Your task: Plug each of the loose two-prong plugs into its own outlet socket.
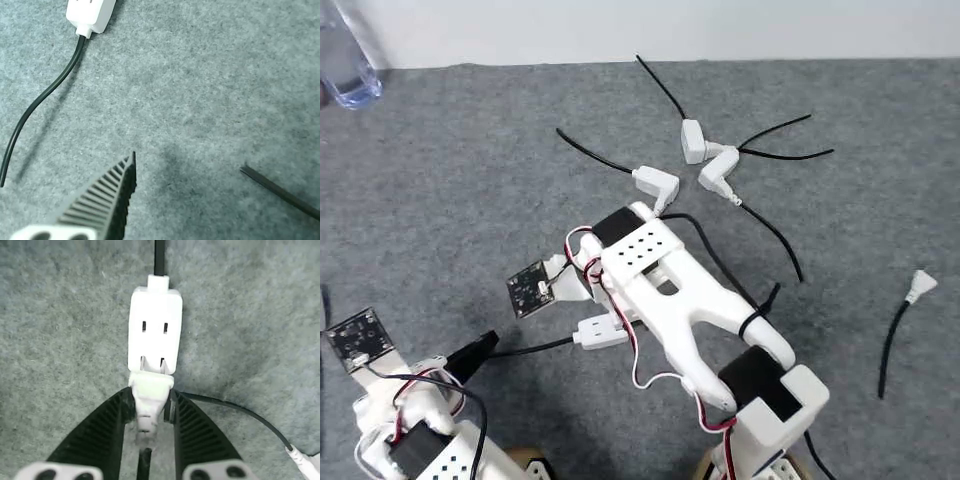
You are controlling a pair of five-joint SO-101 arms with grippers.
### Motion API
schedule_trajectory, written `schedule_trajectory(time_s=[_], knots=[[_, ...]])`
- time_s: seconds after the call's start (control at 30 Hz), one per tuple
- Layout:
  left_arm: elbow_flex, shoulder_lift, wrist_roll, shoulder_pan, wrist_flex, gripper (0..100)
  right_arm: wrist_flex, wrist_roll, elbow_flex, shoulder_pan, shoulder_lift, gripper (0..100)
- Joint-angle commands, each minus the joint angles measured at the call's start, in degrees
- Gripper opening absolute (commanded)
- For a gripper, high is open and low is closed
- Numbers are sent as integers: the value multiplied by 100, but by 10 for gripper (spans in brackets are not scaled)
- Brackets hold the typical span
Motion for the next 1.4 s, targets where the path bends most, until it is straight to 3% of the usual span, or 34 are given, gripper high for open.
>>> schedule_trajectory(time_s=[0.0, 0.63, 1.37], knots=[[-57, -53, -44, -35, 18, 651, -84, 18, 0, -154, -163, 9], [-57, -53, -44, -35, 18, 651, 48, -185, -35, -1024, 813, 9], [-57, -53, -44, -35, 0, 651, -365, -316, 114, -1024, 1543, 9]])
